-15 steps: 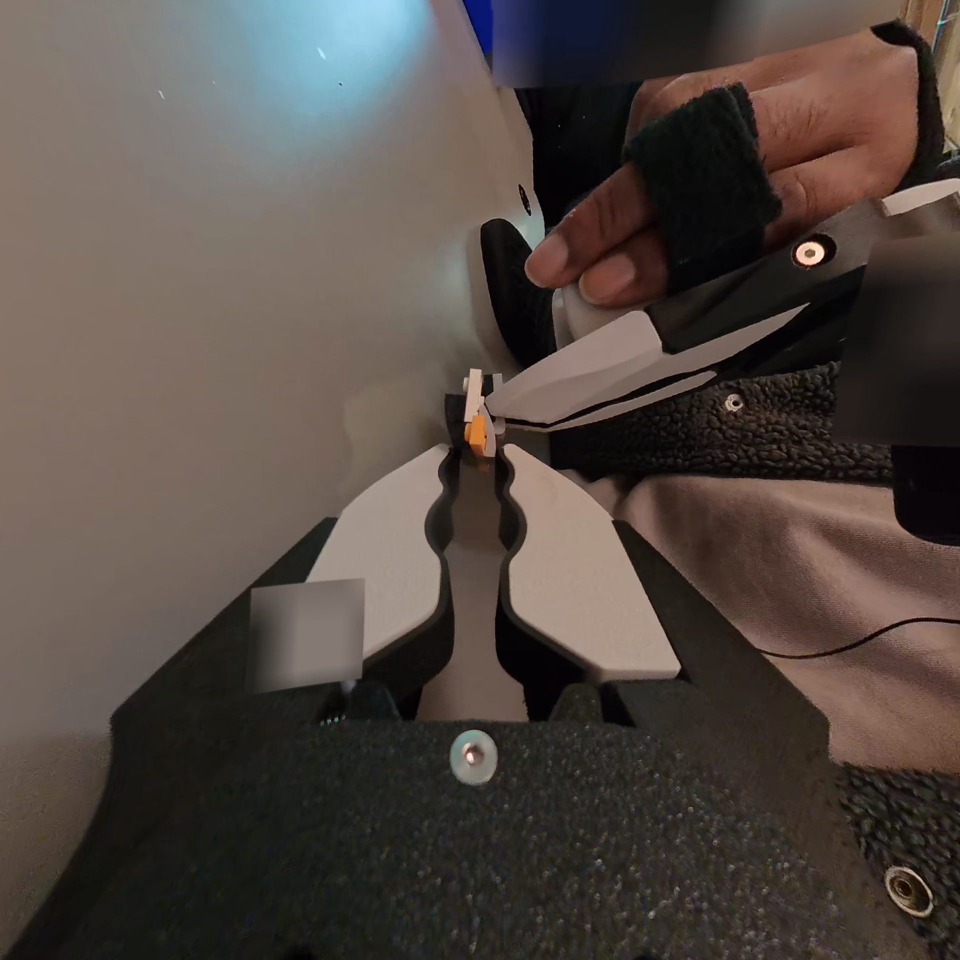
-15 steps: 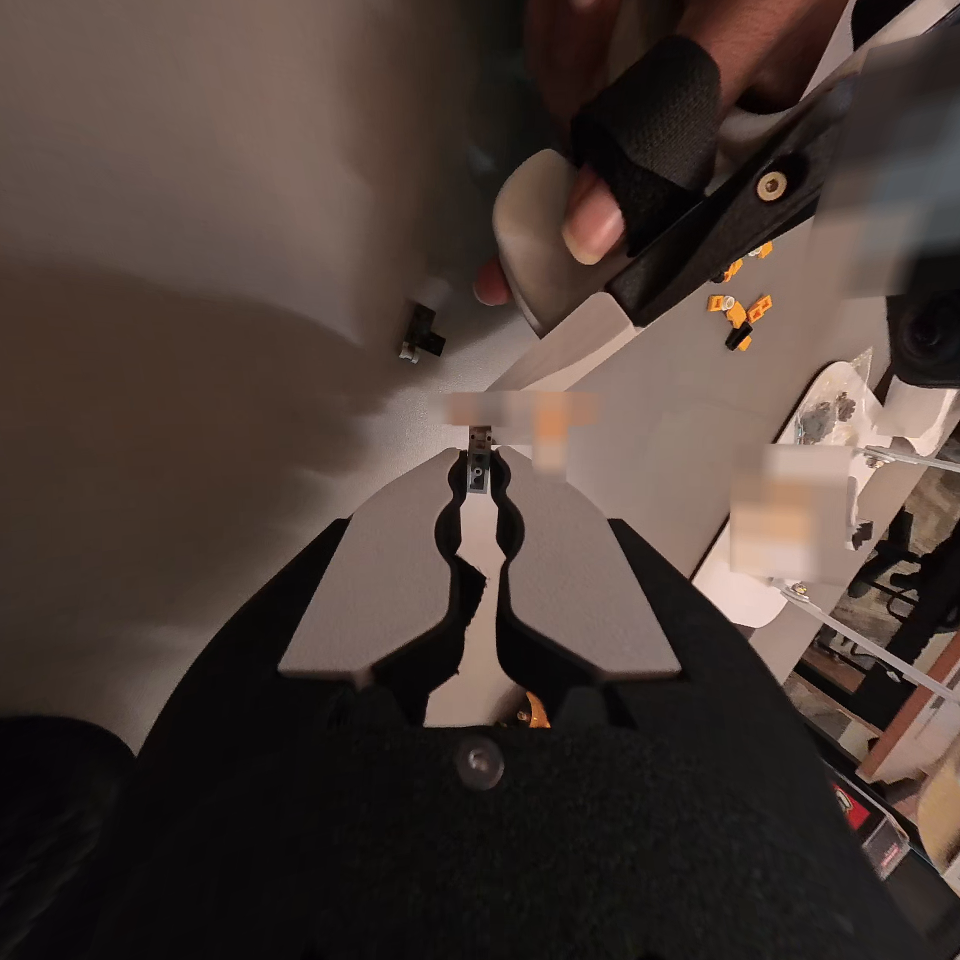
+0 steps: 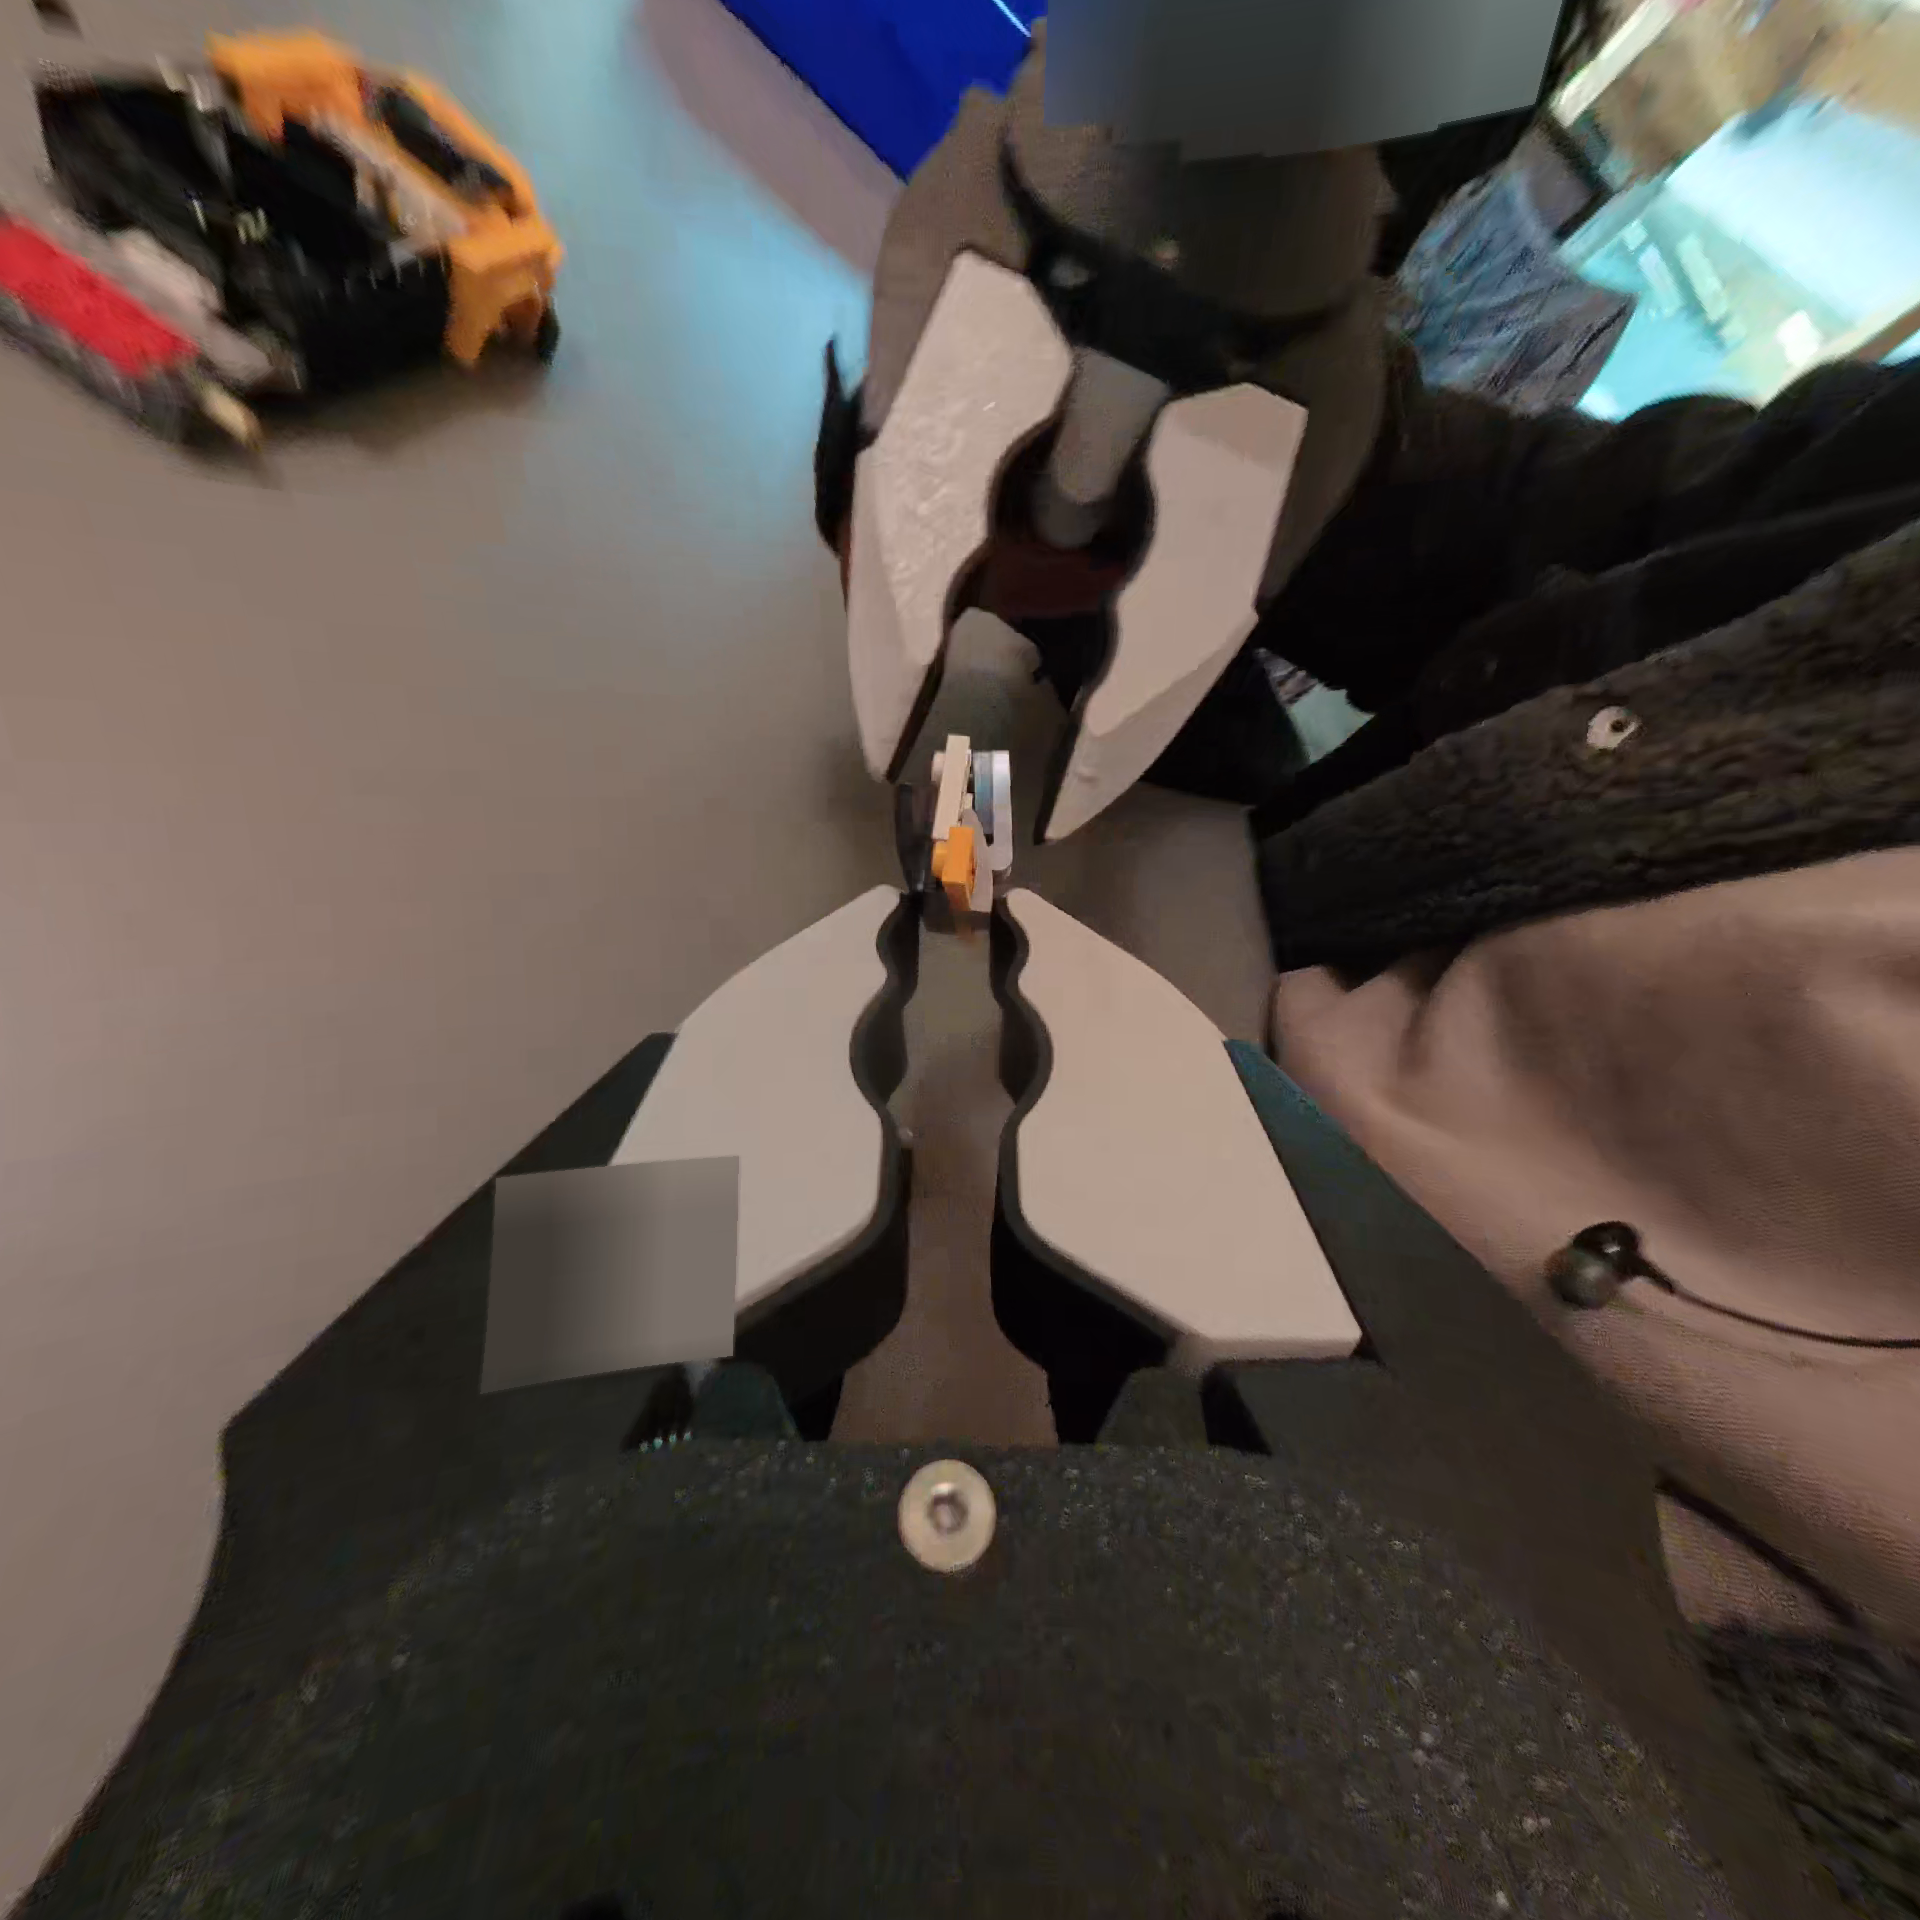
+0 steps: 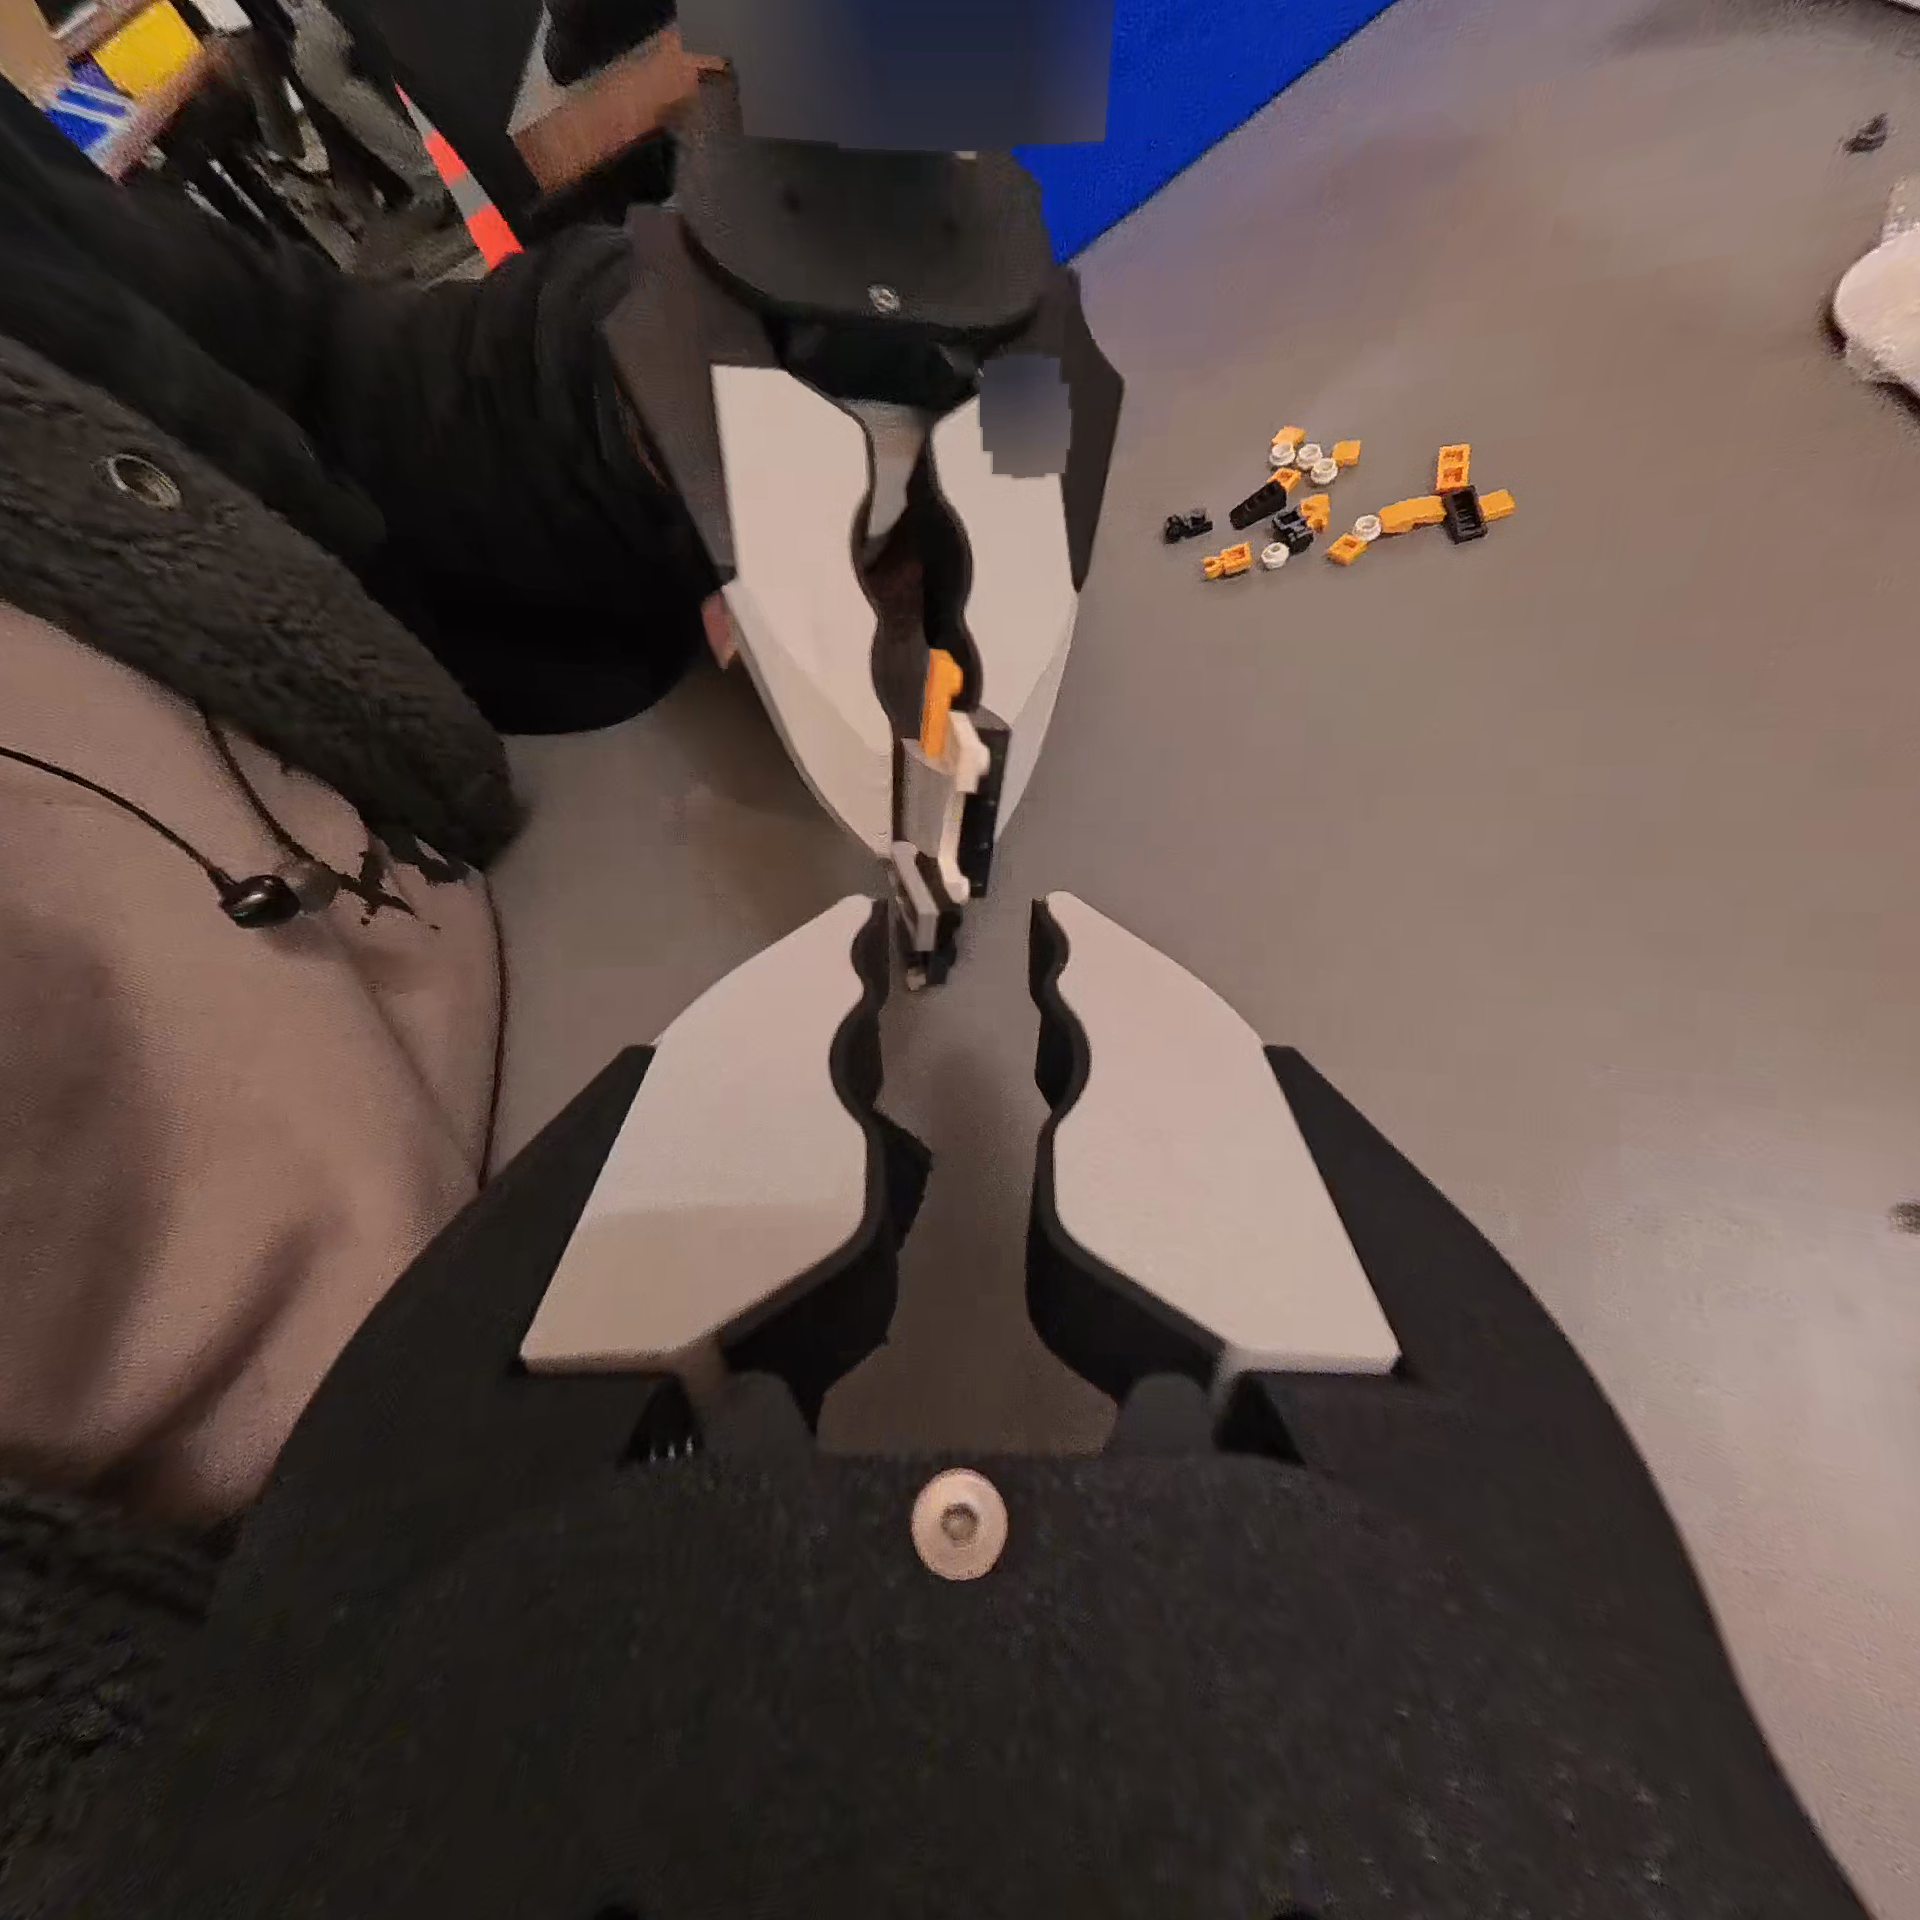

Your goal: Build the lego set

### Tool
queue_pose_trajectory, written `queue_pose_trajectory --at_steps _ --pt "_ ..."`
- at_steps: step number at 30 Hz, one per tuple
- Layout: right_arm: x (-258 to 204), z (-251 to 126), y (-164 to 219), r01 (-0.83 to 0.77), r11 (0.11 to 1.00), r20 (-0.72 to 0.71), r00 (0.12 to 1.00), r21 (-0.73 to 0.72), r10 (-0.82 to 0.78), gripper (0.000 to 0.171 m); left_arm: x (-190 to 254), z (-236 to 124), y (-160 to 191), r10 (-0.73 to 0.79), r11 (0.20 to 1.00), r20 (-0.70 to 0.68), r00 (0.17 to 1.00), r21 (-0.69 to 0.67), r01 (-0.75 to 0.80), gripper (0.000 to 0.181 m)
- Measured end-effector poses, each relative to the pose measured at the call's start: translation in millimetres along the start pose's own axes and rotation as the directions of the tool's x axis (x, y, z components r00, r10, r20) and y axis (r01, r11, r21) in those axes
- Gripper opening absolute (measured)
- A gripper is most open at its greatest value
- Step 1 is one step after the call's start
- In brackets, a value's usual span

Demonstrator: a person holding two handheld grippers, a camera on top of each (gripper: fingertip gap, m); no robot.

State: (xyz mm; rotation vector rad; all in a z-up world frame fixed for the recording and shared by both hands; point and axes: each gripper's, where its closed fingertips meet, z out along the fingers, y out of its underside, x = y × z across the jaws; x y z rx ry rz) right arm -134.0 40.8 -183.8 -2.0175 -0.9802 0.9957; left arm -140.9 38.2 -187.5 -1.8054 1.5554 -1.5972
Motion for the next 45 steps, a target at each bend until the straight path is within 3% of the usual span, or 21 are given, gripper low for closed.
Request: queue_pose_trajectory --at_steps 5,15,27,33,42,45 --pt "-7.4 1.6 0.2 0.090 0.996 0.011 0.996 -0.028 -0.089 0.018 5.7 1.8 -6.4 0.241 0.970 0.126 0.962 -0.022 -0.241 0.013" --pt "-8.0 5.1 11.3 0.258 0.936 -0.037 0.961 -0.239 -0.275 0.017 5.7 4.0 2.8 0.432 0.900 0.200 0.880 -0.156 -0.406 0.012" --pt "-4.7 4.5 16.7 0.362 0.864 -0.107 0.901 -0.351 -0.421 0.015 4.5 6.9 6.2 0.500 0.863 0.239 0.833 -0.220 -0.455 0.013" --pt "-4.1 4.2 15.9 0.339 0.878 -0.126 0.908 -0.338 -0.399 0.012 4.3 5.3 4.8 0.490 0.869 0.243 0.837 -0.215 -0.446 0.013" --pt "-7.0 5.4 19.0 0.292 0.905 -0.096 0.937 -0.311 -0.335 0.012 5.0 6.8 8.3 0.436 0.896 0.193 0.879 -0.185 -0.404 0.013" --pt "-6.8 5.6 19.9 0.259 0.919 -0.084 0.952 -0.296 -0.295 0.013 4.1 6.5 9.2 0.331 0.940 0.142 0.933 -0.137 -0.312 0.013"
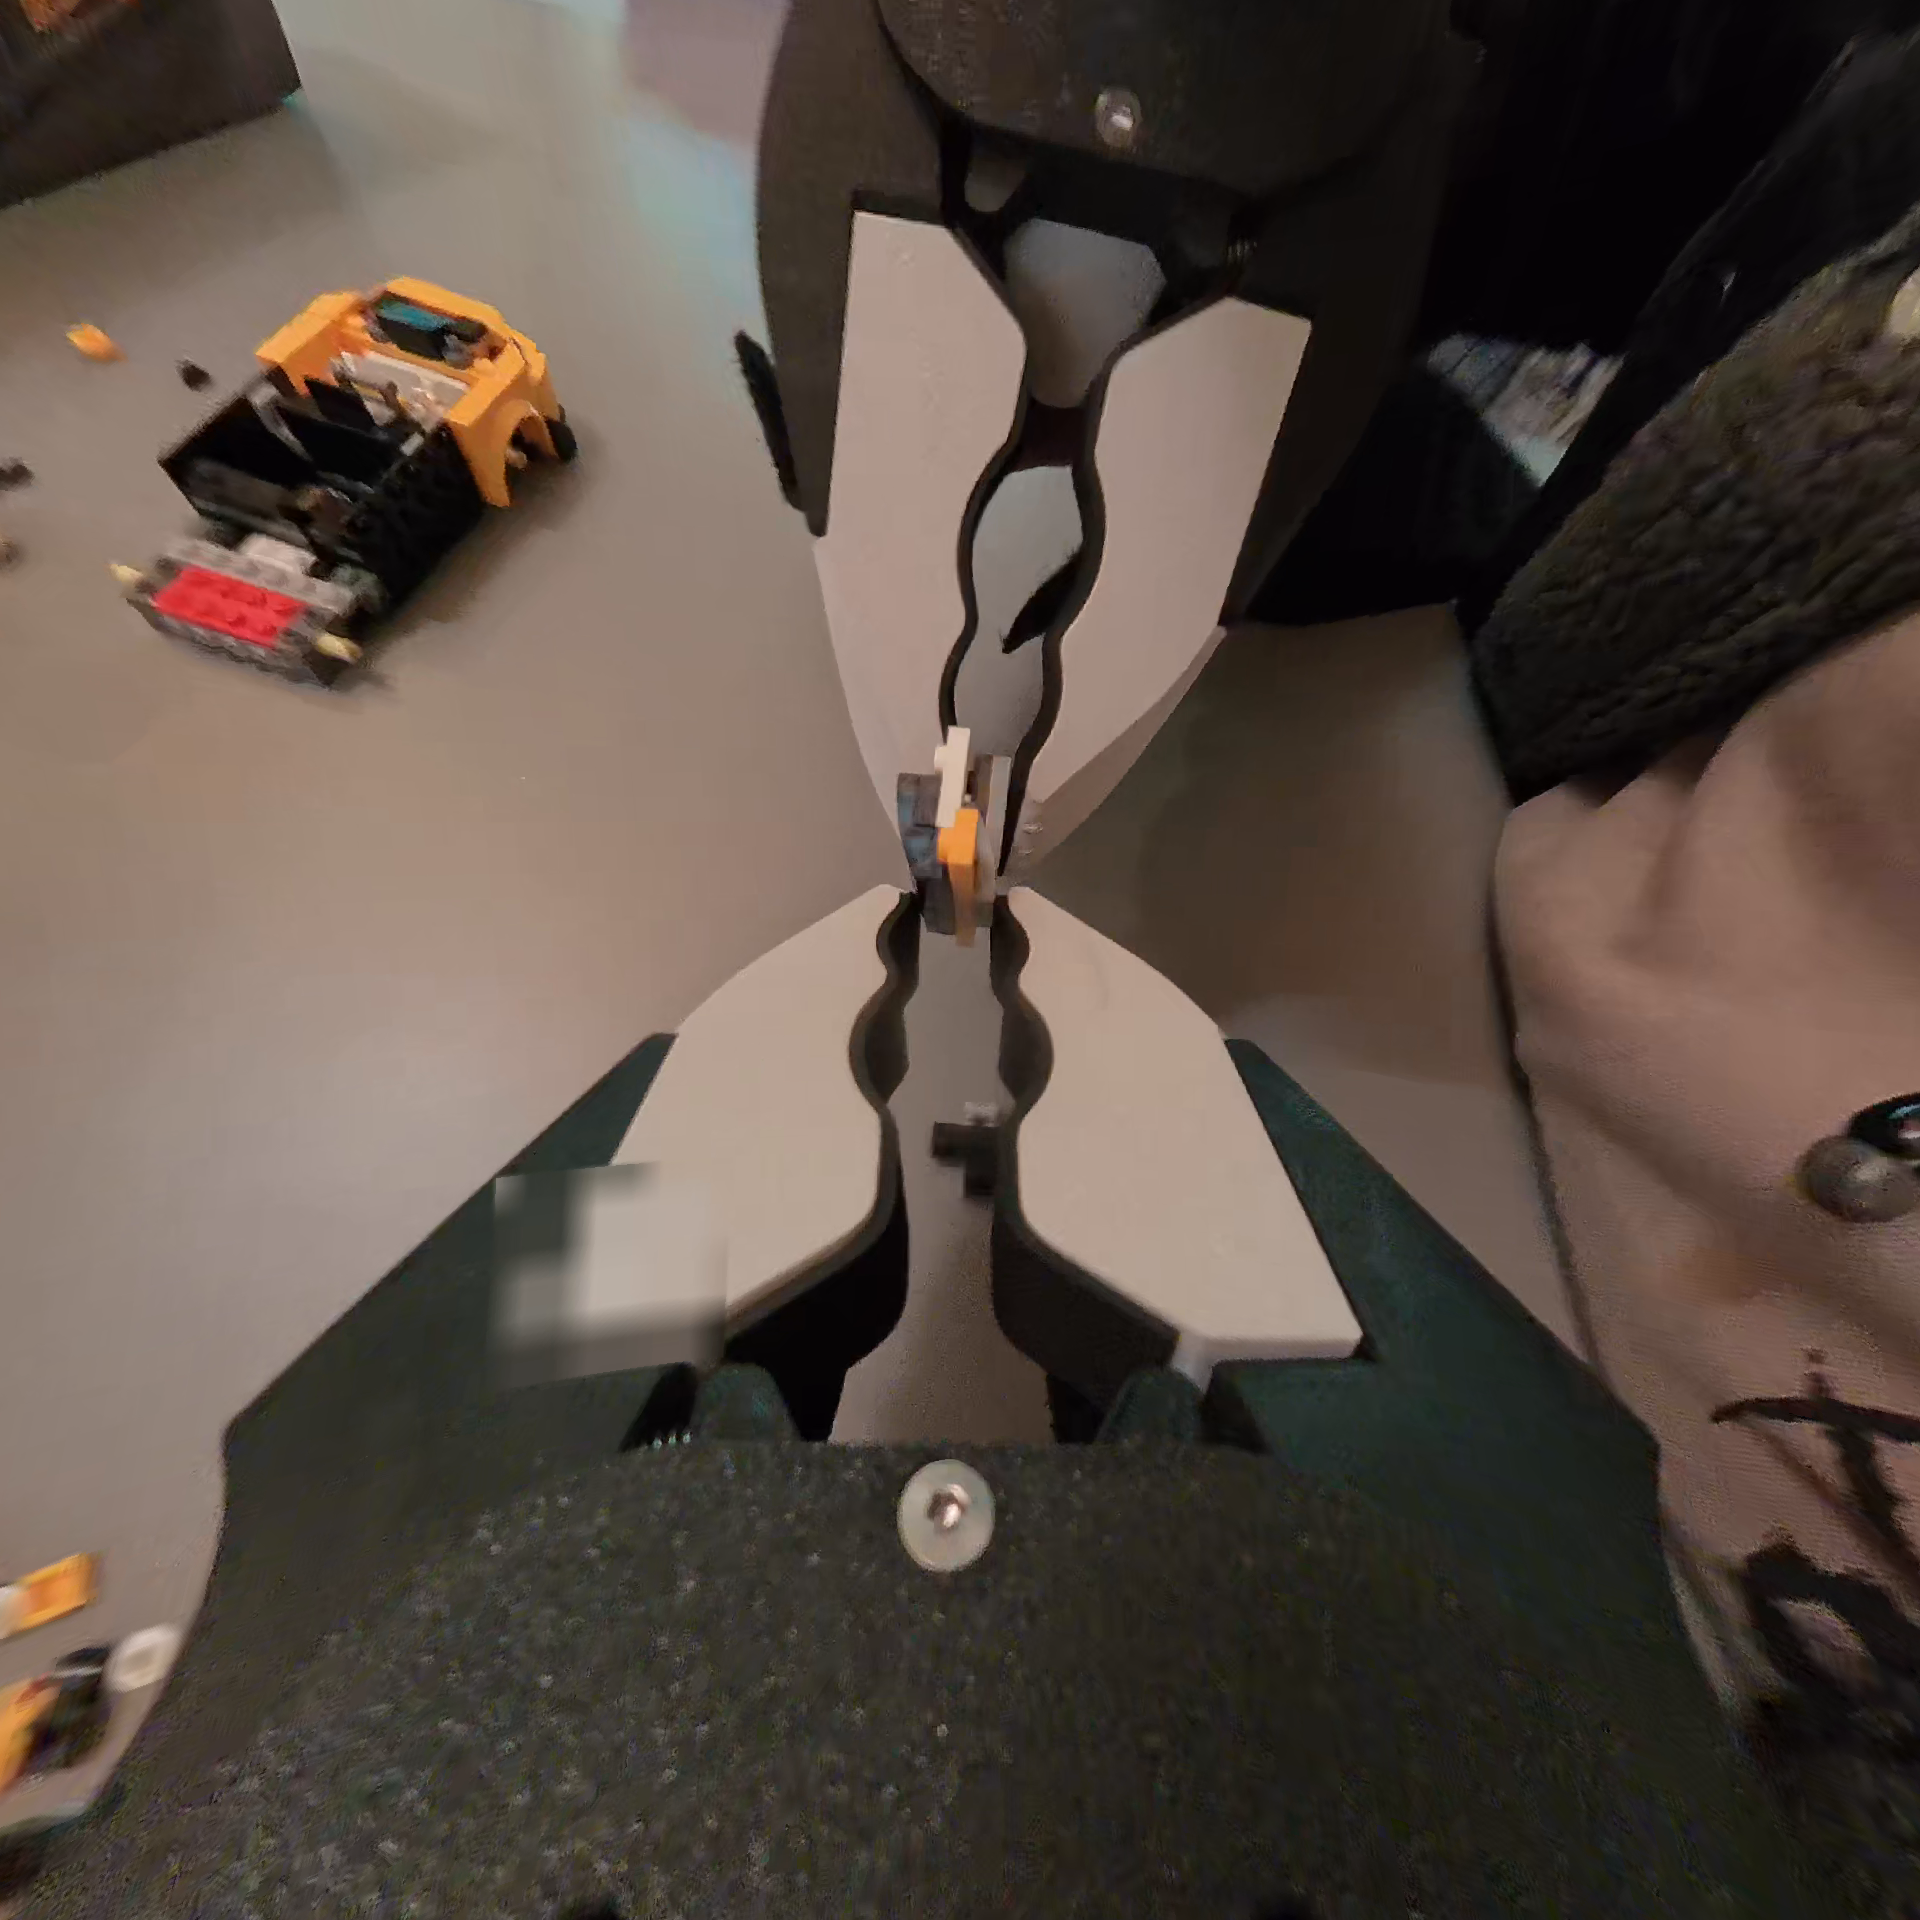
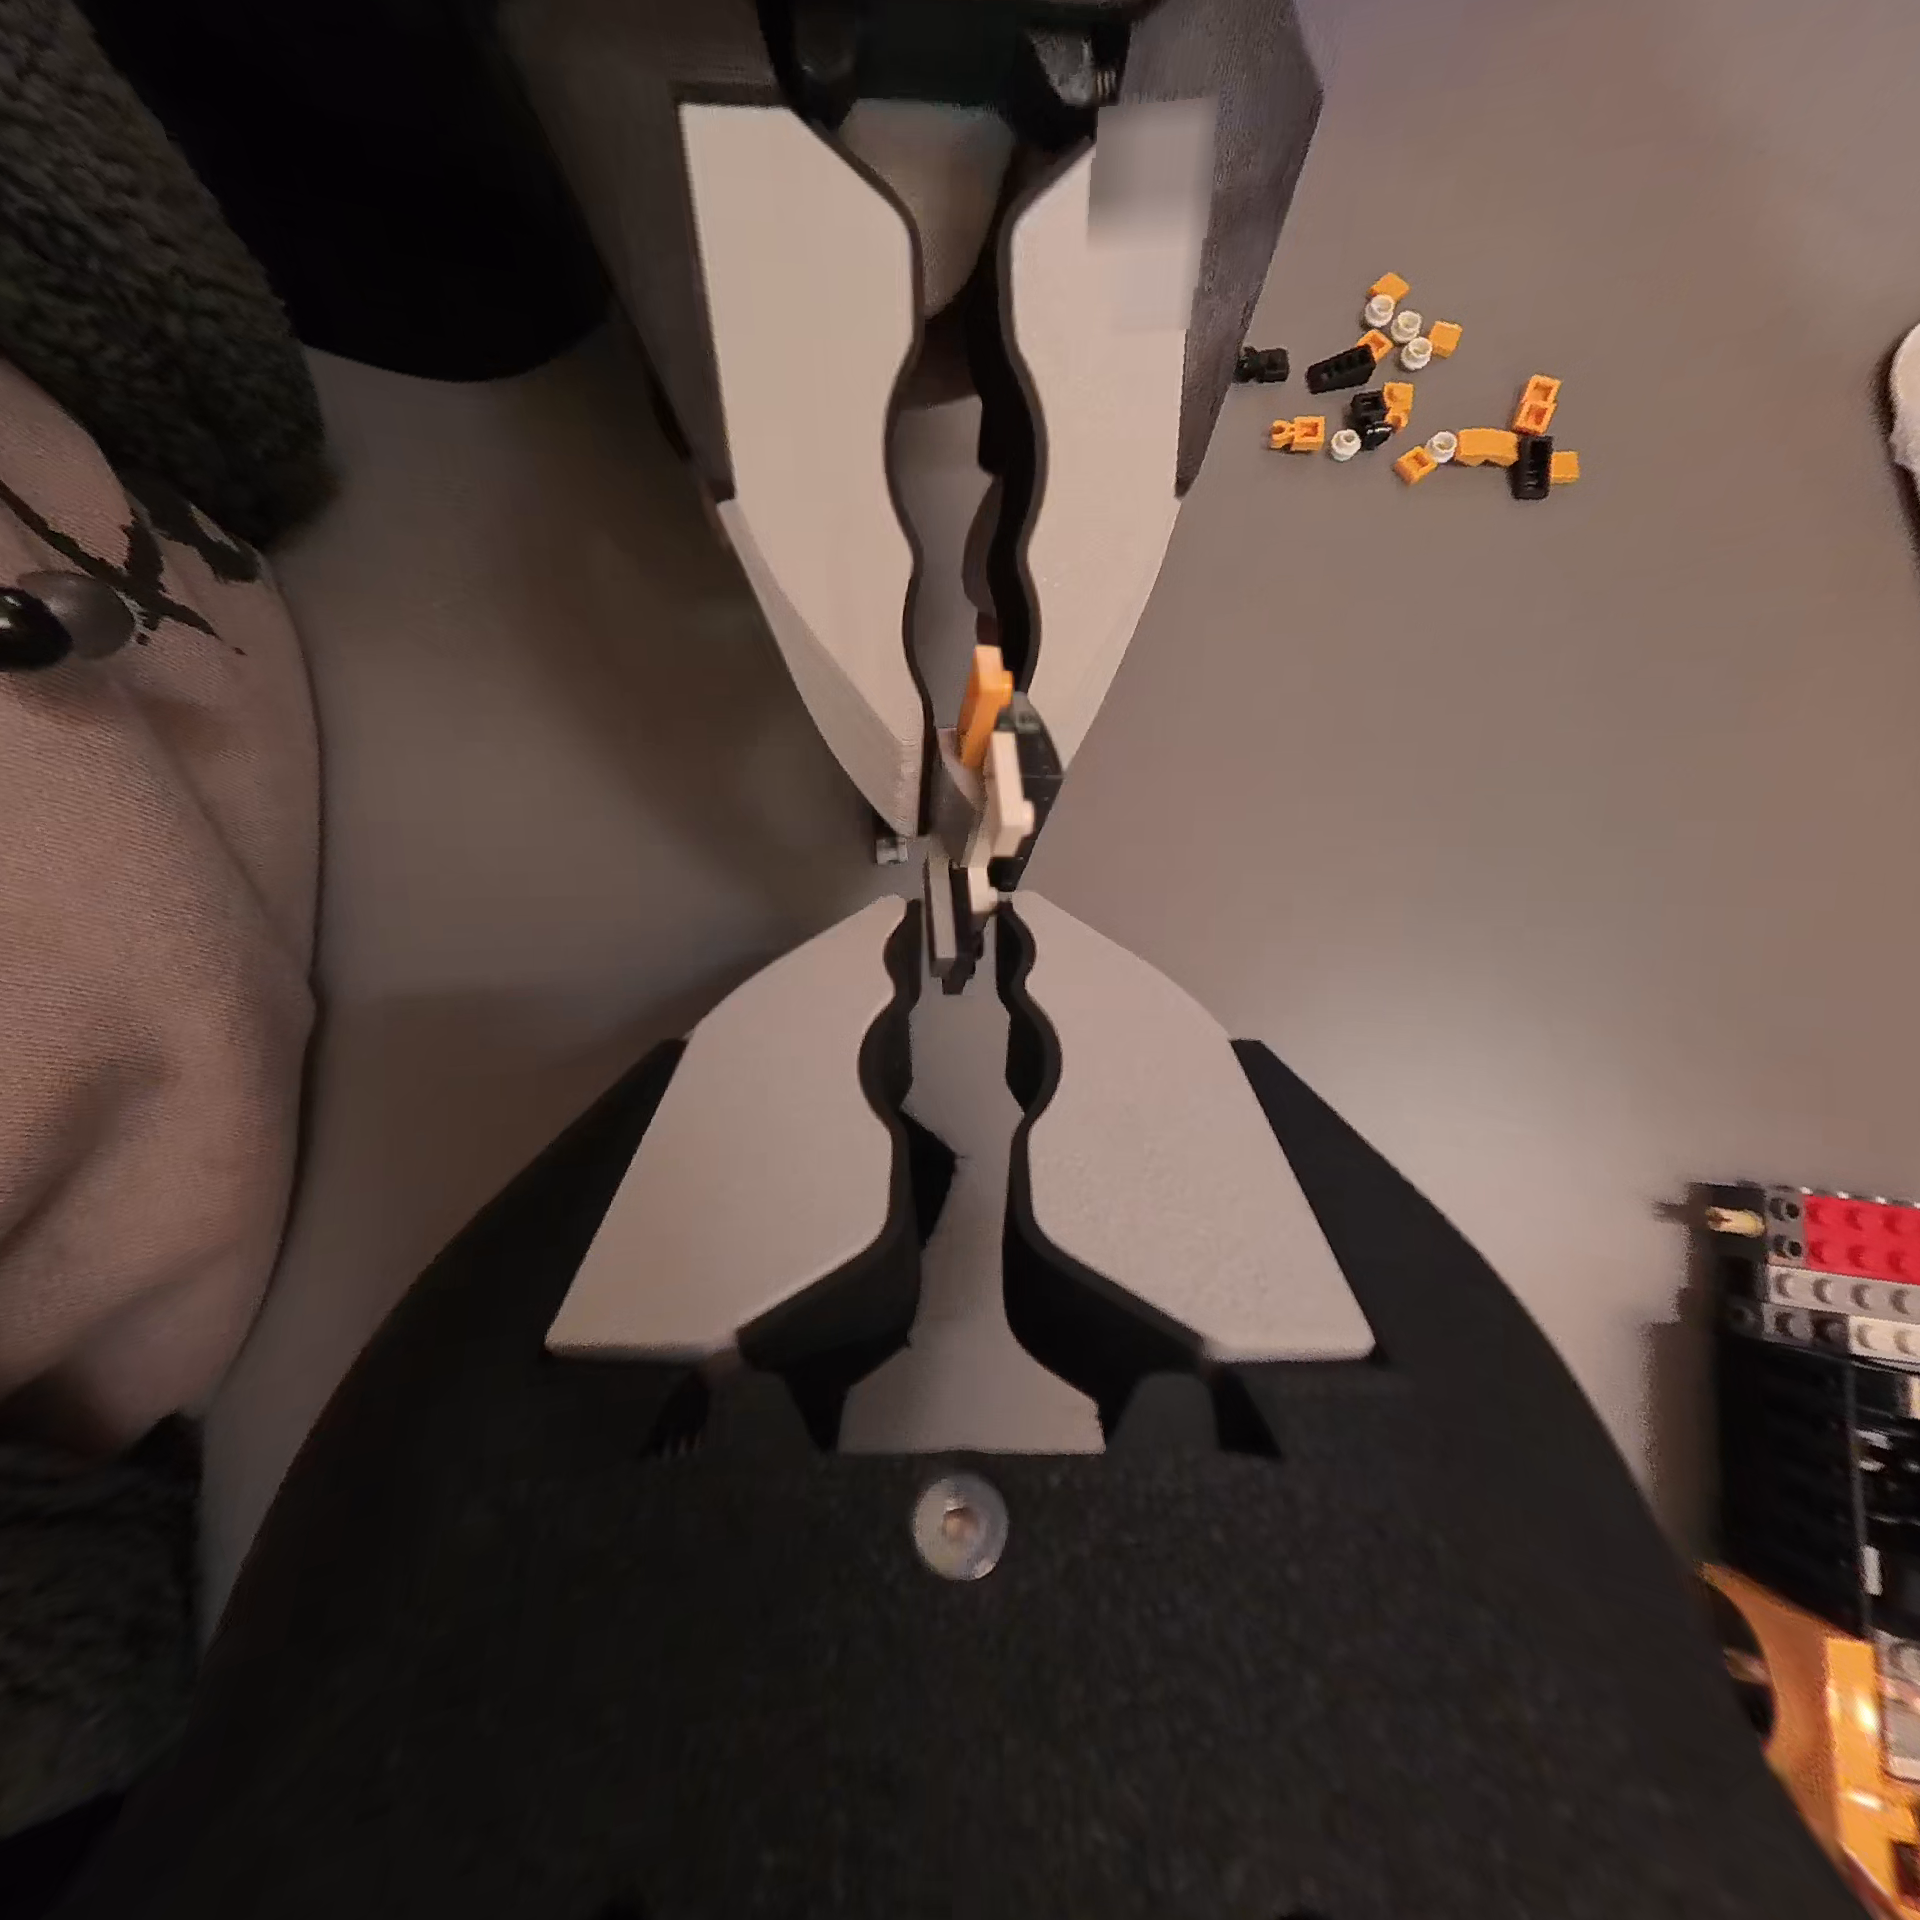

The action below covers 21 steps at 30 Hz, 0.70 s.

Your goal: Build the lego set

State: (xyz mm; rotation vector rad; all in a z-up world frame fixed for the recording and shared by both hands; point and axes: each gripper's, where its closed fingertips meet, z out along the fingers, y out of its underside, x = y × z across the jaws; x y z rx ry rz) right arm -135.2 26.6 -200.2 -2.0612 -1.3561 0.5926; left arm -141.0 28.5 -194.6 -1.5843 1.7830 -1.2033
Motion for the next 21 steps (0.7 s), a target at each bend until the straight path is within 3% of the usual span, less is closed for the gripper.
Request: queue_pose_trajectory --at_steps 3,6,8,14,18,21 --pt "5.0 -7.3 -4.2 -0.109 0.991 0.055 0.993 0.072 0.105 0.023 -6.6 -2.7 -0.1 -0.293 0.951 -0.146 0.945 0.052 0.303 0.013" --pt "12.9 -21.3 -10.6 -0.185 0.967 0.078 0.982 0.173 0.174 0.027 -20.6 -11.6 -6.3 -0.563 0.779 -0.322 0.761 0.100 0.619 0.012" --pt "22.6 -23.3 -9.5 -0.187 0.961 0.016 0.982 0.204 0.187 0.030 -27.2 -16.5 -9.2 -0.642 0.671 -0.414 0.646 0.104 0.734 0.012" --pt "40.4 -13.5 -23.2 -0.319 0.888 0.022 0.944 0.330 0.331 0.026 -35.0 -20.9 -16.2 -0.692 0.526 -0.522 0.499 0.109 0.843 0.012" --pt "47.2 -13.2 -32.6 -0.418 0.827 0.120 0.907 0.376 0.403 0.019 -38.4 -22.3 -16.4 -0.700 0.506 -0.523 0.486 0.117 0.855 0.013" --pt "49.6 -13.1 -31.8 -0.419 0.831 0.119 0.907 0.365 0.405 0.013 -39.7 -22.8 -16.7 -0.703 0.497 -0.525 0.480 0.121 0.859 0.013"
